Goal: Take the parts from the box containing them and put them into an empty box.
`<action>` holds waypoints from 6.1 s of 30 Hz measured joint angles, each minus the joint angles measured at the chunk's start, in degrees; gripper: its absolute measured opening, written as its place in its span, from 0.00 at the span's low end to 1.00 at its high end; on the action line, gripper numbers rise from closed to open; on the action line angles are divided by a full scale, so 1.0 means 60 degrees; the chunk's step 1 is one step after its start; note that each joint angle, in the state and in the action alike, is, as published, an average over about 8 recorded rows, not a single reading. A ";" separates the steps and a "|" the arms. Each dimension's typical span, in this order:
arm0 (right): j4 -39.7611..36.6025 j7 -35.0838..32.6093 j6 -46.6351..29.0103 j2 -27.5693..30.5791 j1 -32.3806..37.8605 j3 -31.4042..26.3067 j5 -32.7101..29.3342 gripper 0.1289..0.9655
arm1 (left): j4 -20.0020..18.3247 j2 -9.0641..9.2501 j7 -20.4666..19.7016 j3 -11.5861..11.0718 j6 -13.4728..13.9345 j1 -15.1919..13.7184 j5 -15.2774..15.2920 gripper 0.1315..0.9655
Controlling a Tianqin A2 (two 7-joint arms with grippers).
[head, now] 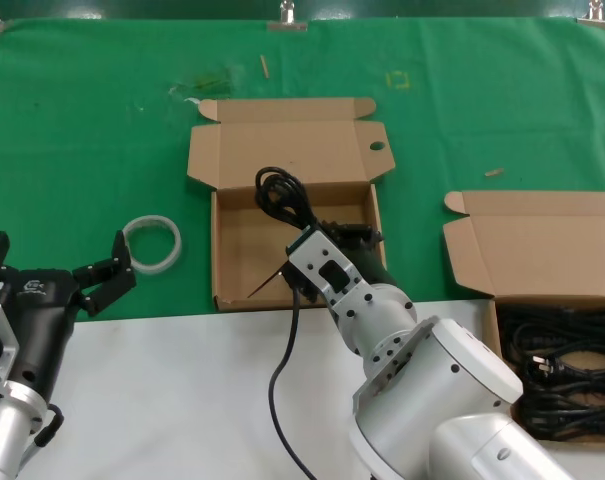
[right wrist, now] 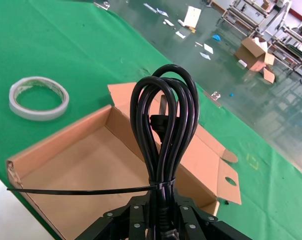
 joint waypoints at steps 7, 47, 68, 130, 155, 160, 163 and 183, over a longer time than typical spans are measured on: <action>0.0026 0.0639 -0.0020 0.0097 0.0222 -0.0573 0.0000 0.08 | 0.0000 0.0000 0.0000 0.0000 0.0000 0.0000 0.0000 1.00; 0.0174 0.1766 0.0095 0.0721 0.0366 -0.1727 0.0000 0.11 | 0.0000 0.0000 0.0000 0.0000 0.0000 0.0000 0.0000 1.00; 0.0191 0.1869 0.0037 0.0826 0.0324 -0.1660 -0.0077 0.38 | 0.0000 0.0000 0.0000 0.0000 0.0000 0.0000 0.0000 1.00; 0.1738 1.1457 -0.5265 0.0829 -0.3477 0.4458 -0.7235 1.00 | 0.0000 0.0000 0.0002 0.0000 0.0000 0.0000 -0.0002 1.00; 0.2075 1.3544 -0.6419 0.0828 -0.4301 0.5790 -0.8795 1.00 | 0.0000 0.0000 0.0002 0.0000 0.0000 0.0000 -0.0002 1.00; 0.2075 1.3544 -0.6419 0.0828 -0.4302 0.5790 -0.8795 1.00 | 0.0000 0.0000 0.0002 0.0000 0.0000 0.0000 -0.0002 1.00; 0.2075 1.3544 -0.6419 0.0828 -0.4302 0.5790 -0.8795 1.00 | 0.0000 0.0000 0.0002 0.0000 0.0000 0.0000 -0.0002 1.00; 0.2075 1.3543 -0.6419 0.0828 -0.4302 0.5790 -0.8795 1.00 | 0.0000 0.0000 0.0003 0.0000 0.0000 0.0000 -0.0003 1.00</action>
